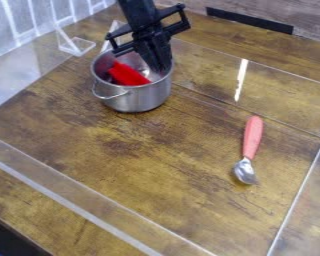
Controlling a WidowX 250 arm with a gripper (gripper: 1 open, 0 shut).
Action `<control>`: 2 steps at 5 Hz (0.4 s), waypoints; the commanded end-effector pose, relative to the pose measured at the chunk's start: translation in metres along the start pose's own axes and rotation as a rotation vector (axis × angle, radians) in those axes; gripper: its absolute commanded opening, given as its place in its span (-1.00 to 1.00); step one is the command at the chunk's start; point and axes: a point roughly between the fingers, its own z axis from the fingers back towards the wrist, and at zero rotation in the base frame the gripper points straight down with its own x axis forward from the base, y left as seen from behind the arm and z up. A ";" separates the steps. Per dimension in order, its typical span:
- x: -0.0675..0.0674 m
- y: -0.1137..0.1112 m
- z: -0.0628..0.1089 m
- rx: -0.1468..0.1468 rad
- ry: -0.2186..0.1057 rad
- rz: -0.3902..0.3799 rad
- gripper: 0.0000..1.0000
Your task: Move the pink spoon to the right side of the table
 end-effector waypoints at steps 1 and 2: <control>-0.006 -0.020 0.021 -0.020 -0.038 -0.027 -1.00; -0.014 -0.027 0.026 -0.015 -0.031 -0.042 1.00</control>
